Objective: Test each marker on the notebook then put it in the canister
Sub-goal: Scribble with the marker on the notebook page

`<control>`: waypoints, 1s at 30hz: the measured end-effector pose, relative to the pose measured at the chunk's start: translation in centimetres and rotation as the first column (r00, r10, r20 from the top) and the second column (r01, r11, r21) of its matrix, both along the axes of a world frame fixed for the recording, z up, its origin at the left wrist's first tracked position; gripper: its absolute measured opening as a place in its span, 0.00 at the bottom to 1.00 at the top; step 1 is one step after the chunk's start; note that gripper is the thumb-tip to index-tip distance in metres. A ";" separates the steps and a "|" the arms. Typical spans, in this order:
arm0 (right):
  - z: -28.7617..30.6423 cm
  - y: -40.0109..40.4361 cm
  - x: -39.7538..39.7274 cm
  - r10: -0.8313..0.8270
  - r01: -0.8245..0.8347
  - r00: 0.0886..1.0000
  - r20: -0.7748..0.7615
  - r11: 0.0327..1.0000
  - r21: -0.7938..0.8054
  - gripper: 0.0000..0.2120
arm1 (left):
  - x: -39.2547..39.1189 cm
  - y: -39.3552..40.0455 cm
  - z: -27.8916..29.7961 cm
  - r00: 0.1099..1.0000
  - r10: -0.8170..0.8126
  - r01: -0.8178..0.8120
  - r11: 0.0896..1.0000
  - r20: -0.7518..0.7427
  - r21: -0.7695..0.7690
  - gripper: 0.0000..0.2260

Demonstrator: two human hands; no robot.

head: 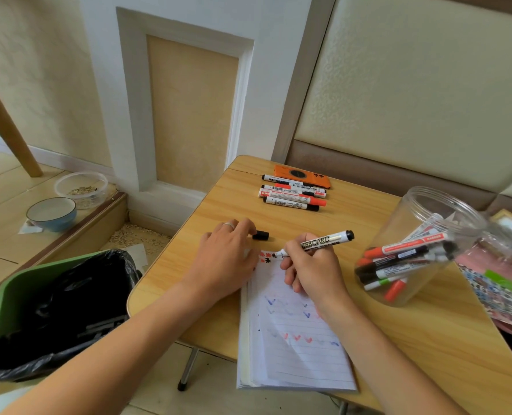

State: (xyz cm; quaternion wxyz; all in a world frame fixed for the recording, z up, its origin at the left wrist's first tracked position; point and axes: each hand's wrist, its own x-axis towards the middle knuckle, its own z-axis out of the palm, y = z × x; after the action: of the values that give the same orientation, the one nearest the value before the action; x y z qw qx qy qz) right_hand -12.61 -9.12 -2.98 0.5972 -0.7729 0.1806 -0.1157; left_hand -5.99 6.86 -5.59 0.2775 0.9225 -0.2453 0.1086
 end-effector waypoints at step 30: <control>0.0 -0.4 -0.8 0.140 -0.151 0.975 0.170 0.987 0.053 0.08 | -0.1 -0.5 0.7 0.969 -0.204 0.226 0.959 0.138 -0.172 0.09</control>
State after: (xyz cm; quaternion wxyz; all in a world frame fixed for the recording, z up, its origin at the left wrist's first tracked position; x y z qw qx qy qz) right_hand -13.37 -9.52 -3.02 0.6420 -0.7518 0.0767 -0.1294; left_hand -6.12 6.41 -4.92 0.3576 0.8522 -0.3492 0.1549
